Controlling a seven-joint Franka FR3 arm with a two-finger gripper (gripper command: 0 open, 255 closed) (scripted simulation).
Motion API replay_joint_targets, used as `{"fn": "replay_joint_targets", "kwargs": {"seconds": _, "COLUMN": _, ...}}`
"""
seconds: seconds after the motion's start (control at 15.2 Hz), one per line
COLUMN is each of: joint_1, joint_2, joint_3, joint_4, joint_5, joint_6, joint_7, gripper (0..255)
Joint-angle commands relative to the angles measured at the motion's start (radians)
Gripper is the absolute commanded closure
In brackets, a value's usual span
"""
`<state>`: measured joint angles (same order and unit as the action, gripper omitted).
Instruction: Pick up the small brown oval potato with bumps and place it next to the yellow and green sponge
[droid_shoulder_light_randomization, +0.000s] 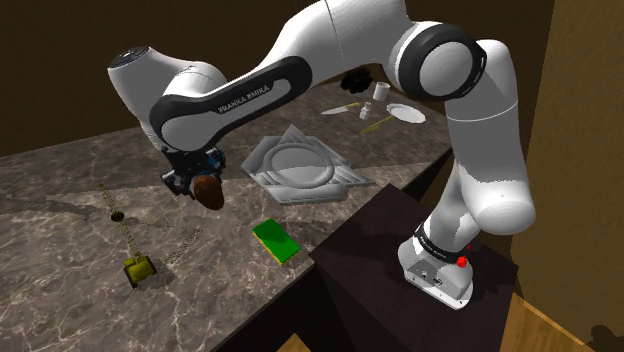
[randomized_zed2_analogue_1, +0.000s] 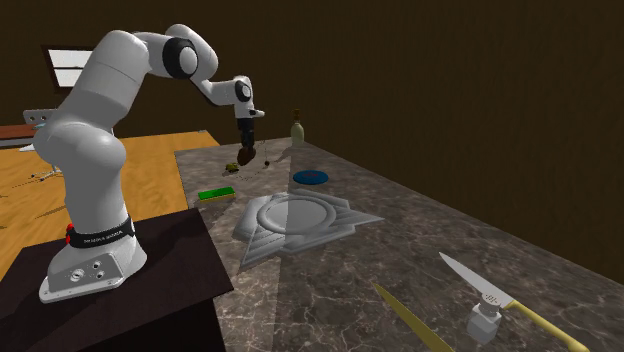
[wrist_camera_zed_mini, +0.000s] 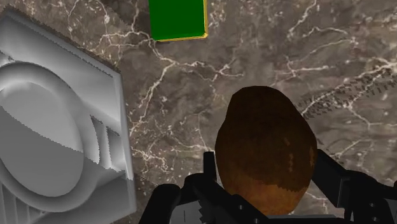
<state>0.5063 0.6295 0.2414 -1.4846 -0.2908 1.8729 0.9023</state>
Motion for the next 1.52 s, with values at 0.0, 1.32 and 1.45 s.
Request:
{"fn": "replay_joint_targets", "kwargs": {"seconds": 0.0, "joint_1": -0.001, "joint_2": 0.012, "joint_3": -0.003, "joint_4": -0.007, "joint_5": -0.004, "joint_6": 0.020, "joint_7": 0.002, "gripper": 255}}
{"fn": "replay_joint_targets", "kwargs": {"seconds": 1.32, "joint_1": 0.010, "joint_2": 0.138, "joint_3": -0.024, "joint_4": -0.030, "joint_5": -0.038, "joint_6": 0.164, "joint_7": 0.036, "gripper": 255}}
{"fn": "replay_joint_targets", "kwargs": {"seconds": 1.45, "joint_1": 0.010, "joint_2": 0.138, "joint_3": -0.024, "joint_4": -0.030, "joint_5": -0.038, "joint_6": 0.164, "joint_7": 0.036, "gripper": 255}}
